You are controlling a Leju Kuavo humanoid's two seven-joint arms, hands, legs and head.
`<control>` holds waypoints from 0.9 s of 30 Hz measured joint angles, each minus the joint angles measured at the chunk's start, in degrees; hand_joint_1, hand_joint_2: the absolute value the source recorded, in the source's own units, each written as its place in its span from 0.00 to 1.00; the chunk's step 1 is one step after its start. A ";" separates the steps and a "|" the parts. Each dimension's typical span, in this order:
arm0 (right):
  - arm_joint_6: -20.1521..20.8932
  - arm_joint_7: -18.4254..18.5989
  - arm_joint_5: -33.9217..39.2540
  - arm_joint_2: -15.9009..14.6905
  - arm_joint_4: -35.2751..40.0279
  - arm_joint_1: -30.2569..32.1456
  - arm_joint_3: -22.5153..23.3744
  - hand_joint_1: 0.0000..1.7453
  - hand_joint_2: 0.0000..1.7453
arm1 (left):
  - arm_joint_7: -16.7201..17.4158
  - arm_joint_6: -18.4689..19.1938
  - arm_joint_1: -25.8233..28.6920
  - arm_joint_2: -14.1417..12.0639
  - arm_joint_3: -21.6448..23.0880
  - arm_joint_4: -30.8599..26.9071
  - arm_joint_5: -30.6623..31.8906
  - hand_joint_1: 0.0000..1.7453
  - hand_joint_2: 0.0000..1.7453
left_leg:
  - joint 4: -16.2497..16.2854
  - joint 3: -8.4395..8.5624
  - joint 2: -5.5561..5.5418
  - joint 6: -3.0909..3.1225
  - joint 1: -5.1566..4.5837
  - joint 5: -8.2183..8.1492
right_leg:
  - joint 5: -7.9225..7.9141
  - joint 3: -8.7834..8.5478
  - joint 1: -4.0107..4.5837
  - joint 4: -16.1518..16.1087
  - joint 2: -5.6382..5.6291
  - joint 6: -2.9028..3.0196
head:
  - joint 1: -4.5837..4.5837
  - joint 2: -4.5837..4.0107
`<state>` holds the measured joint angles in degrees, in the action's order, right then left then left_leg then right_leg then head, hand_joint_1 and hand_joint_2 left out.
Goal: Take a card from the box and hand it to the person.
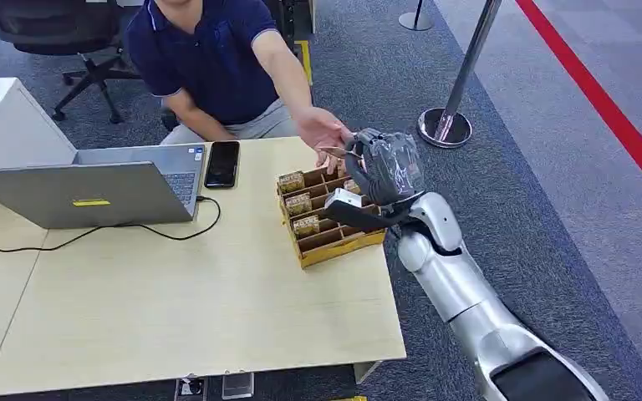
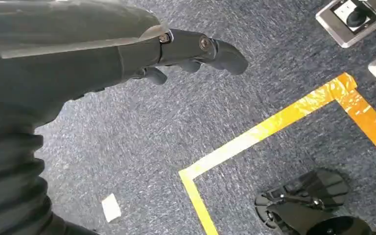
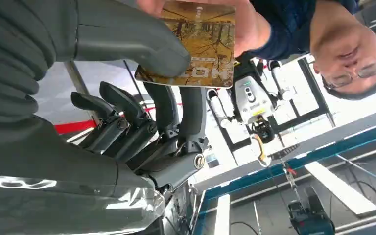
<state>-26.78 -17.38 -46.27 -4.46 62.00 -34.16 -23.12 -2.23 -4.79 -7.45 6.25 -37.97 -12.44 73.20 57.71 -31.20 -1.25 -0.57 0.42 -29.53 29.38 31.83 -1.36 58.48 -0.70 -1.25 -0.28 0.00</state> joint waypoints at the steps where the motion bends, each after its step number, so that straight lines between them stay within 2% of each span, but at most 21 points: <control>1: -0.35 0.00 -0.35 0.63 -0.83 -0.44 0.04 1.00 1.00 | 0.00 0.00 -0.01 0.02 0.00 0.00 0.05 0.00 1.00 | 0.00 0.00 -0.01 0.00 0.00 0.00 | 0.00 0.00 0.00 0.00 0.01 0.00 | 0.02 0.00; 5: -2.23 -0.02 -1.38 2.88 -4.22 -1.78 0.24 1.00 1.00 | 0.00 0.11 -0.05 0.02 0.00 0.00 0.50 0.00 1.00 | 0.01 -0.01 -0.01 0.00 0.00 0.00 | 0.00 -0.01 0.00 0.00 0.01 0.00 | -0.02 0.00; 14: -3.97 -1.07 -1.36 4.06 -8.54 -2.99 1.24 1.00 1.00 | -0.31 1.31 -0.48 0.13 0.61 0.00 1.66 0.00 1.00 | 0.02 0.00 0.00 0.00 0.00 0.00 | 0.00 -0.01 0.00 -0.01 0.00 0.00 | -0.07 0.00; 15: -4.02 -1.23 -1.27 4.11 -8.78 -3.01 1.27 0.81 1.00 | -0.22 1.34 -0.48 0.13 0.77 0.00 1.97 0.00 1.00 | 0.02 0.01 0.00 0.00 0.00 0.00 | 0.00 0.00 0.00 -0.01 0.00 0.00 | -0.04 0.00; 16: -4.22 -1.31 -1.24 4.13 -9.02 -3.02 1.33 0.00 1.00 | -0.13 1.31 -0.48 0.13 0.96 0.00 2.21 0.00 1.00 | 0.02 0.01 -0.01 0.00 0.00 0.00 | 0.00 -0.01 0.00 -0.01 0.00 0.00 | 0.00 0.00; 17: -4.41 -1.36 -1.22 4.15 -9.24 -3.02 1.46 0.00 1.00 | -0.13 1.31 -0.48 0.13 1.24 0.00 2.36 0.00 1.00 | 0.02 0.01 -0.01 0.00 0.00 0.00 | 0.00 -0.01 0.00 -0.01 0.01 0.00 | 0.02 0.00; 18: -4.46 -1.36 -1.22 4.15 -9.37 -3.02 1.55 0.00 1.00 | -0.17 1.31 -0.48 0.13 1.38 0.00 2.36 0.00 0.00 | 0.02 0.01 -0.01 0.00 0.00 0.00 | 0.00 -0.01 0.00 -0.01 0.01 0.00 | 0.02 0.00; 21: -4.56 -1.18 -1.20 4.11 -9.46 -2.98 2.01 0.00 1.00 | -1.22 0.94 -0.55 0.18 1.40 0.00 1.79 0.00 0.00 | 0.02 0.01 0.00 0.00 0.00 0.00 | 0.00 0.00 0.00 -0.01 0.00 0.00 | -0.02 0.00; 27: -4.74 -0.74 -1.14 4.11 -9.44 -2.94 2.86 0.00 1.00 | -0.96 0.72 -0.85 0.26 1.42 0.00 1.95 0.00 0.00 | 0.02 0.00 0.00 0.00 0.00 0.00 | 0.00 0.01 0.00 -0.01 0.00 0.00 | -0.09 0.00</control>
<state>-31.52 -18.12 -47.41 -0.35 52.57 -37.11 -20.26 -3.19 -4.07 -8.31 6.51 -36.54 -12.44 75.14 57.74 -31.19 -1.26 -0.57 0.41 -29.52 29.38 31.84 -1.37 58.47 -0.70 -1.25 -0.37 0.00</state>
